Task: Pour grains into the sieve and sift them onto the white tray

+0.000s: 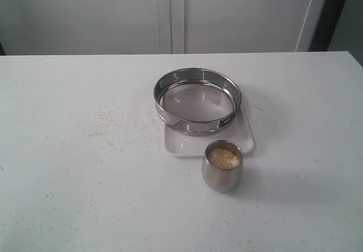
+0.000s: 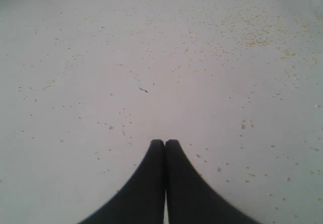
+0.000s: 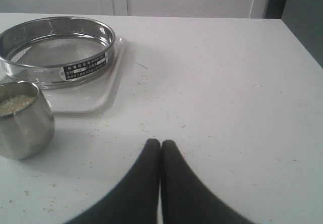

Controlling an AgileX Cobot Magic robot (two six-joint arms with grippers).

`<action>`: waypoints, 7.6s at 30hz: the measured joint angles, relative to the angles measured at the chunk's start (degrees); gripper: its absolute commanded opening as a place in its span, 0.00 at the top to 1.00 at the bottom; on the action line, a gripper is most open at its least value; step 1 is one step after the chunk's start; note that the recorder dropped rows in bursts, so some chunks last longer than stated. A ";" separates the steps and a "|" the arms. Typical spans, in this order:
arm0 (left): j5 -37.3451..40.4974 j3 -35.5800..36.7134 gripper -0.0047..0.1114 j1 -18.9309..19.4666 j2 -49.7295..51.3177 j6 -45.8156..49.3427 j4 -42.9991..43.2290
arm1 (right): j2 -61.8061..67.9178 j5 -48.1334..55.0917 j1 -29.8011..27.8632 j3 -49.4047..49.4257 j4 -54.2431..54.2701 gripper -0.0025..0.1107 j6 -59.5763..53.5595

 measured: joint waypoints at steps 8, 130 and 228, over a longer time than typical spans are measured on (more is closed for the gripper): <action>0.00 0.00 0.96 0.00 0.00 0.00 0.00 | 0.00 0.00 0.00 0.00 0.00 0.98 0.00; -70.31 -22.99 0.96 -14.96 83.16 -29.08 53.35 | 0.00 0.00 0.00 0.00 0.00 0.98 0.00; -78.79 -45.13 0.06 -38.14 114.29 -16.28 45.90 | 0.00 0.00 0.00 0.00 0.00 0.98 0.00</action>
